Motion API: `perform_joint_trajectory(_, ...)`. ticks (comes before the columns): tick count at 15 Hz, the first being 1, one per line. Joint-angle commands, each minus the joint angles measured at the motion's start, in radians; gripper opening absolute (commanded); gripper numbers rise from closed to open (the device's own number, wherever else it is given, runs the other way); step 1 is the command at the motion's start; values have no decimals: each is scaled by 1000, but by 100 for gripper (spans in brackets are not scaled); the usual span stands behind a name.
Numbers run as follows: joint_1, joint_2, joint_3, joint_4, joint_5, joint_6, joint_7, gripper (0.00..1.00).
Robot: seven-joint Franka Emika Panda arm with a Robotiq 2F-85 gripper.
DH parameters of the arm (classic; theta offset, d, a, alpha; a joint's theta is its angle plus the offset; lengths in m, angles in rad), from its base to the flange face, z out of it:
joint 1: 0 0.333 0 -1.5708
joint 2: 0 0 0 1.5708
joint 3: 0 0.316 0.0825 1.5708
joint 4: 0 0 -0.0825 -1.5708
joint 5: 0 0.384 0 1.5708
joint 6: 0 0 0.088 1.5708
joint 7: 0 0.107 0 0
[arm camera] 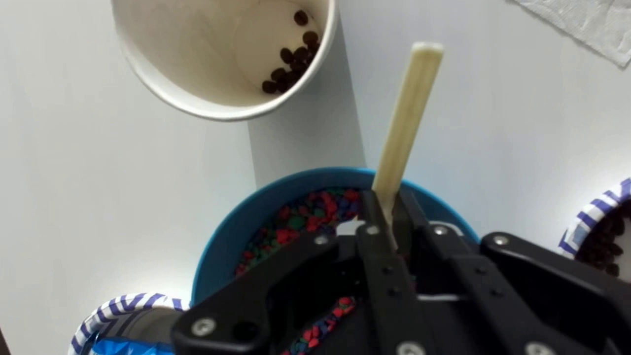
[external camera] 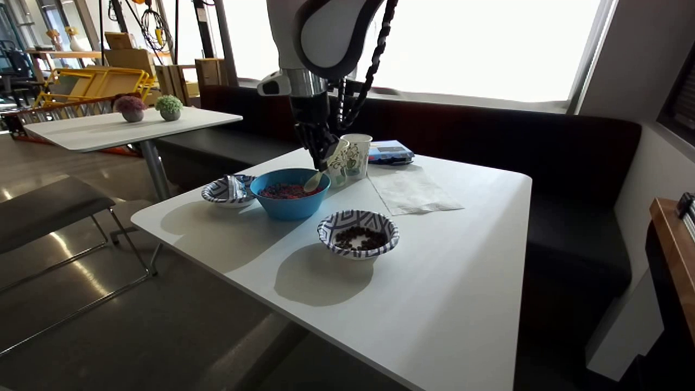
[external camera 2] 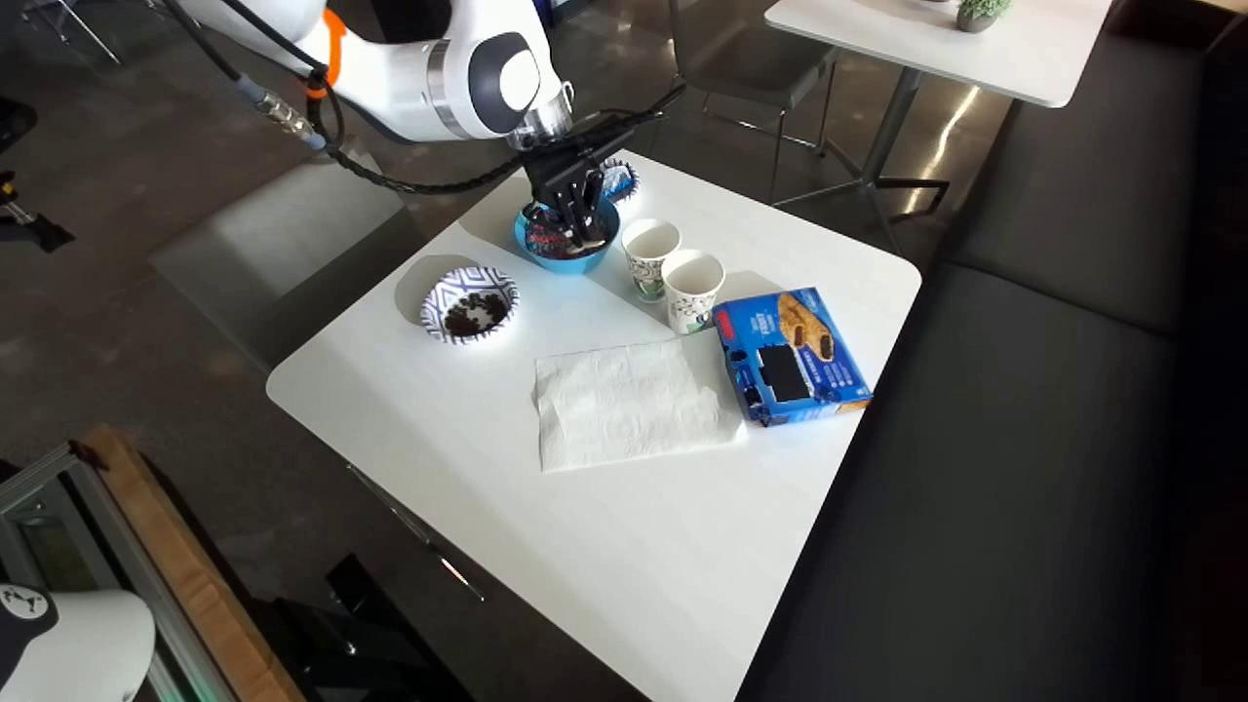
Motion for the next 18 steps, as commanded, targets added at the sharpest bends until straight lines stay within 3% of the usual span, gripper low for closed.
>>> perform_joint_trajectory(1, 20, 72, -5, 80, -7, -20, -7, 3)
perform_joint_trajectory(15, -38, 142, 69, 147, 112, 41, -30, 3)
perform_joint_trajectory(16, -39, 140, 70, 146, 117, 38, -29, 11)
perform_joint_trajectory(17, -41, 136, 72, 142, 116, 41, -35, 36)
perform_joint_trajectory(18, -40, 133, 71, 139, 113, 38, -38, 36)
